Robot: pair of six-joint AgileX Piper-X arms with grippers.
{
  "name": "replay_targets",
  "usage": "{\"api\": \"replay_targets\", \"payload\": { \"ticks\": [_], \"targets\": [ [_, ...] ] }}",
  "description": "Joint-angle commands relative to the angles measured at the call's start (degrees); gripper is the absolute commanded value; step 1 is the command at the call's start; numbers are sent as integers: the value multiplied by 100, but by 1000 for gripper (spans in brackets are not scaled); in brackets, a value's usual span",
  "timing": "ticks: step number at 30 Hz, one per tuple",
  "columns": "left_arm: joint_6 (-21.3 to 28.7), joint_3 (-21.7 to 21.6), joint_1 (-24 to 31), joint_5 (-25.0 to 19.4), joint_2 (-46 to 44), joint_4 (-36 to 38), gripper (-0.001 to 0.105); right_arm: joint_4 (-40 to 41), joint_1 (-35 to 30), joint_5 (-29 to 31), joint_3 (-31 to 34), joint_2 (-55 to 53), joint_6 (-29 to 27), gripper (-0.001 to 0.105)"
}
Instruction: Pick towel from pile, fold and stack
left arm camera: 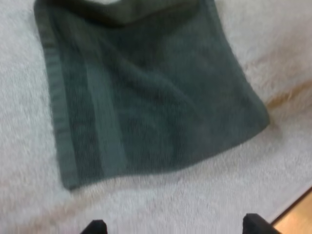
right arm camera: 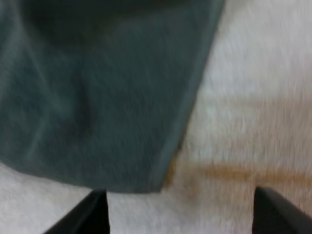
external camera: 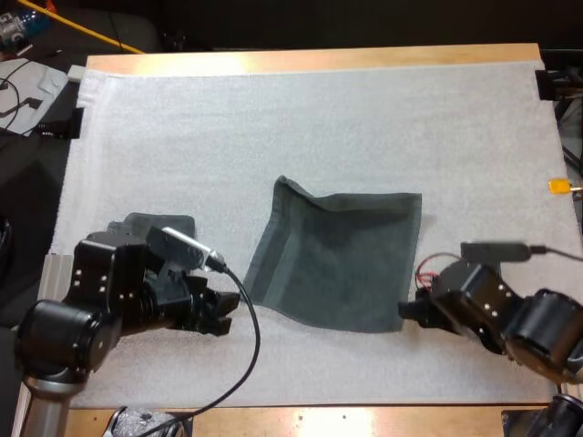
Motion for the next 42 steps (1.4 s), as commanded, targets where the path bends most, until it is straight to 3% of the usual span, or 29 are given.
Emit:
{"api": "replay_targets", "payload": {
  "ticks": [1,8,10,13,20,25,28,38,42],
  "targets": [
    [-51,324,-25,47,-208,53,55,-242,48,-181,596,-210,448,60],
    [-87,757,-17,149,-333,29,55,-1560,-67,-1004,1826,-323,1213,60],
    [-52,675,-7,71,-298,62,55,-1316,-2,-826,1690,-323,1062,60],
    [-54,674,-3,81,-302,62,55,-2262,7,-1137,2337,-284,1412,60],
    [-53,679,9,112,-322,129,54,-3684,-145,-1456,2924,434,2066,60],
    [-47,675,16,136,-295,246,55,-4255,-613,-2071,2944,1040,2176,38],
    [-35,677,19,152,-304,339,54,-4560,-748,-2342,2926,1404,2229,39],
    [-54,704,1,123,-287,248,54,-4941,-657,-2321,2929,1794,2642,35],
    [-41,706,1,124,-286,238,54,-4958,-659,-2274,2911,1802,2625,13]
  ]
}}
